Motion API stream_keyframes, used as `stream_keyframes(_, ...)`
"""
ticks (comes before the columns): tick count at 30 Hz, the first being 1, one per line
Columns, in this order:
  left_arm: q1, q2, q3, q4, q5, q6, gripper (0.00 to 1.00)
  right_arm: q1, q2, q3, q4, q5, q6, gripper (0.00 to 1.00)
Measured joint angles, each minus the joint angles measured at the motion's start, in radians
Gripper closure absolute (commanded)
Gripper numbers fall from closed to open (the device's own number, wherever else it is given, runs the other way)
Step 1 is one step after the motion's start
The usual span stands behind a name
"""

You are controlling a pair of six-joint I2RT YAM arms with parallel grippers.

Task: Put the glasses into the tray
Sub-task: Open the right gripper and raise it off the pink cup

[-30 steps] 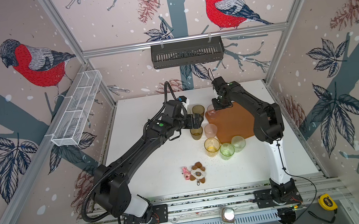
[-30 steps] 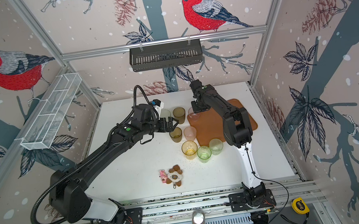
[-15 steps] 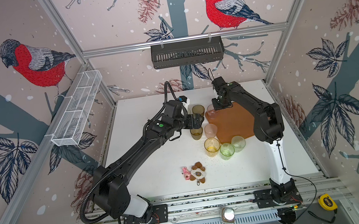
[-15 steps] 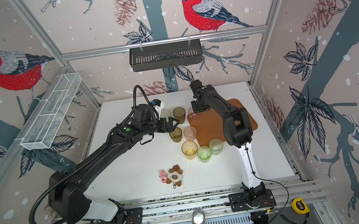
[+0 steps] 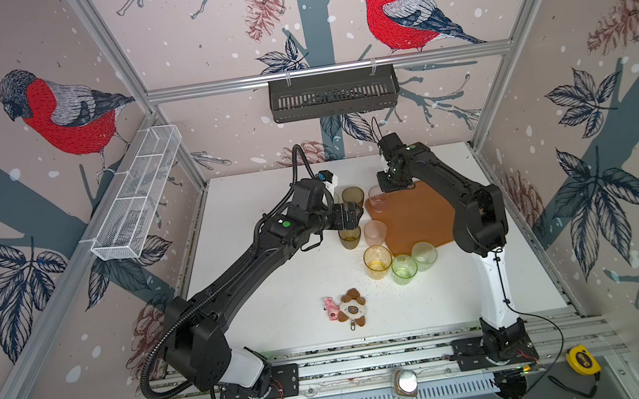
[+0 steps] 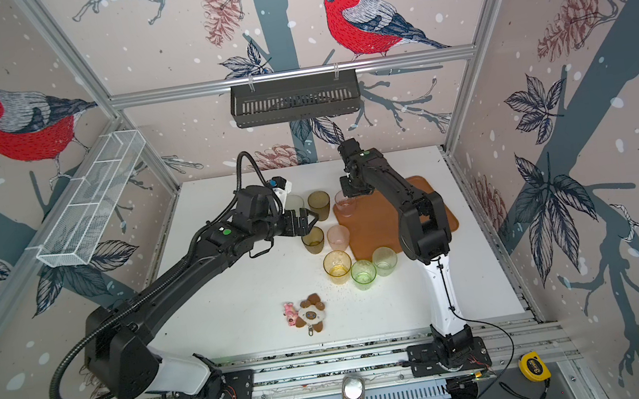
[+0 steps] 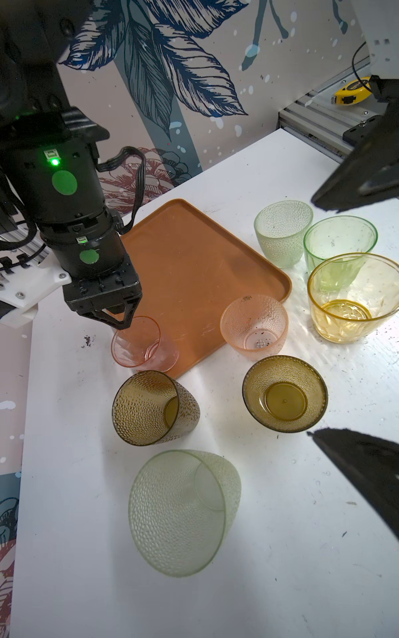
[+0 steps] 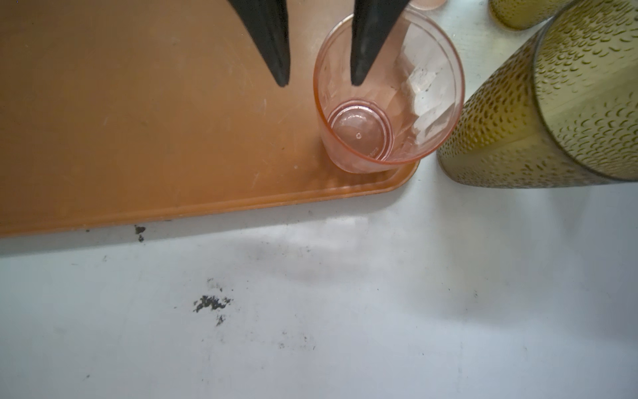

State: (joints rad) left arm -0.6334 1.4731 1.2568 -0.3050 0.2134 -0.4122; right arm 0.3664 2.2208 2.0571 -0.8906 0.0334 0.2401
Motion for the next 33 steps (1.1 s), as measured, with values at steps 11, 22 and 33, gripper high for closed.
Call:
stream_keyframes(11, -0.007, -0.015, -0.014, 0.000, -0.005, 0.000, 0.02, 0.000, -0.076, 0.018, -0.004, 0.006, 0.019, 0.46)
stream_keyframes(22, -0.010, -0.021, -0.036, 0.003, 0.001, 0.000, 0.02, 0.005, -0.207, -0.102, -0.018, 0.002, 0.045, 0.47)
stream_keyframes(33, -0.013, -0.016, -0.040, 0.008, 0.024, -0.003, 0.03, 0.041, -0.373, -0.346, -0.010, -0.037, 0.056, 0.50)
